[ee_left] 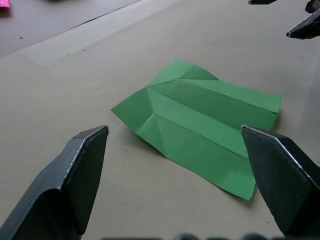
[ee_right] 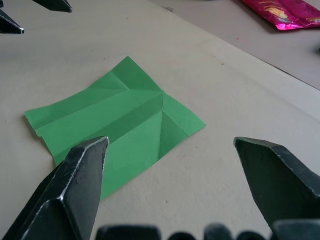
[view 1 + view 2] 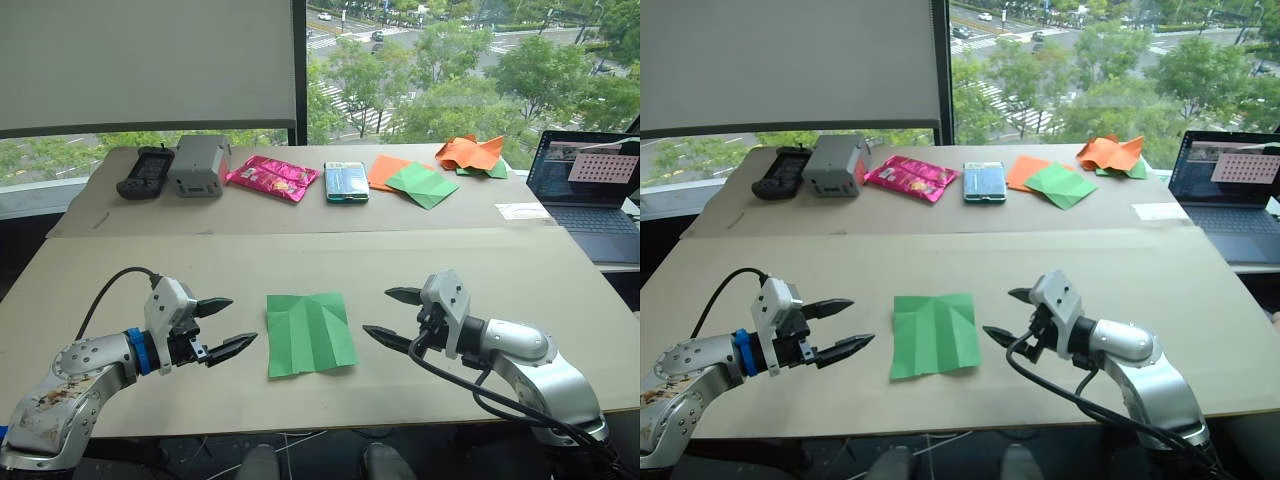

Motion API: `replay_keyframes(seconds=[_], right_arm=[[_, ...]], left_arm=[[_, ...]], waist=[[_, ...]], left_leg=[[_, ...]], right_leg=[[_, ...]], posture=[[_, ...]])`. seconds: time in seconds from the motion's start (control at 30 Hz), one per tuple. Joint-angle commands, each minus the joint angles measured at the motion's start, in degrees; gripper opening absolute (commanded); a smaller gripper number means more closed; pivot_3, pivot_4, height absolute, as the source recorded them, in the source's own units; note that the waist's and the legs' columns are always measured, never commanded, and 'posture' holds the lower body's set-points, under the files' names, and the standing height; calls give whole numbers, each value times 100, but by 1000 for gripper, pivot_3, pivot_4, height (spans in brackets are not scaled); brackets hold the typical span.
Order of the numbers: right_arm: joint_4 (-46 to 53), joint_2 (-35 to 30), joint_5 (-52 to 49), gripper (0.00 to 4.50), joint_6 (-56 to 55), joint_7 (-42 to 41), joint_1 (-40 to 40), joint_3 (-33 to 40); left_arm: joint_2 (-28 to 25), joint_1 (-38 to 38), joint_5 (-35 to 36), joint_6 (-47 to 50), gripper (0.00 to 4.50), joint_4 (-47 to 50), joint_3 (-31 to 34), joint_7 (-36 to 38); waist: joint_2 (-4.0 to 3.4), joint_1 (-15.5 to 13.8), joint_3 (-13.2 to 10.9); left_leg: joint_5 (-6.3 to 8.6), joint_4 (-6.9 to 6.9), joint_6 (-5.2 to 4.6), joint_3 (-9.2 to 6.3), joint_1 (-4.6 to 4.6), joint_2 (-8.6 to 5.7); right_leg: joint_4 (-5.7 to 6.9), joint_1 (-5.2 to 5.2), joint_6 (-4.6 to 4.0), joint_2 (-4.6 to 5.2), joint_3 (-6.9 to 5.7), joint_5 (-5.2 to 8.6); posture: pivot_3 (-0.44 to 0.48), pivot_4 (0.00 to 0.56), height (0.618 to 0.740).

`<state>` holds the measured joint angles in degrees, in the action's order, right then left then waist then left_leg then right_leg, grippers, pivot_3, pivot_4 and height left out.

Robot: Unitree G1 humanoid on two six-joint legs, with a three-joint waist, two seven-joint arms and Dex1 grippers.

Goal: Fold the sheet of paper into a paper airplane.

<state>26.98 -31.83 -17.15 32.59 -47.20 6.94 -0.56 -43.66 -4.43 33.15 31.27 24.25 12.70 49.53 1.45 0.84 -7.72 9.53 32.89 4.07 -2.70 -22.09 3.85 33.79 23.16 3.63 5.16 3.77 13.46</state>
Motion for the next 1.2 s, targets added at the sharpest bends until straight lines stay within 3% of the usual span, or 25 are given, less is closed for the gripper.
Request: replay_keyframes(seconds=[0.03, 0.2, 0.4, 0.67, 1.0, 1.2], right_arm=[[117, -32, -167, 4441, -112, 25, 61, 42], [95, 30, -174, 4441, -120, 77, 103, 33], [115, 79, -164, 4500, -97, 223, 104, 25], [237, 66, -153, 4500, -50, 416, -15, 63], [471, -302, -186, 4500, 184, 439, -144, 80], [699, -507, -314, 4500, 435, 322, -340, -180]], left_arm=[[-85, 94, 84, -1, 4500, 172, 169, 1], [-39, 303, 79, -3, 4500, 75, -55, 65], [317, 999, -822, -825, 2633, -798, -1223, 346], [703, 1442, -1725, -1601, 23, -1871, -2082, 470], [816, 1428, -2424, -2092, 23, -2494, -2638, 620], [828, 1399, -2475, -2086, 23, -2498, -2701, 679]], waist=[[0, 0, 0], [0, -7, 0], [-7, -12, 3], [-9, -5, 5], [-18, -21, 11], [-29, -21, 22]], left_leg=[[0, 0, 0, 0, 0, 0], [0, 0, 0, 0, -1, 0], [0, 1, -1, 0, -7, -2], [-2, 2, -3, -1, -12, -1], [-2, 5, -3, -3, -9, -2], [-2, 6, -3, -3, -6, -3]], right_leg=[[0, 0, 0, 0, 0, 0], [-1, 0, 0, 0, 0, 0], [-9, -3, 0, -1, 0, 0], [12, -2, 2, -8, 1, -1], [19, -6, 3, -6, 1, -1], [19, -11, 4, -5, 1, -1]], posture=[[0, 150, 718], [0, 150, 718], [0, 150, 718], [0, 150, 718], [0, 150, 718], [0, 150, 718]])
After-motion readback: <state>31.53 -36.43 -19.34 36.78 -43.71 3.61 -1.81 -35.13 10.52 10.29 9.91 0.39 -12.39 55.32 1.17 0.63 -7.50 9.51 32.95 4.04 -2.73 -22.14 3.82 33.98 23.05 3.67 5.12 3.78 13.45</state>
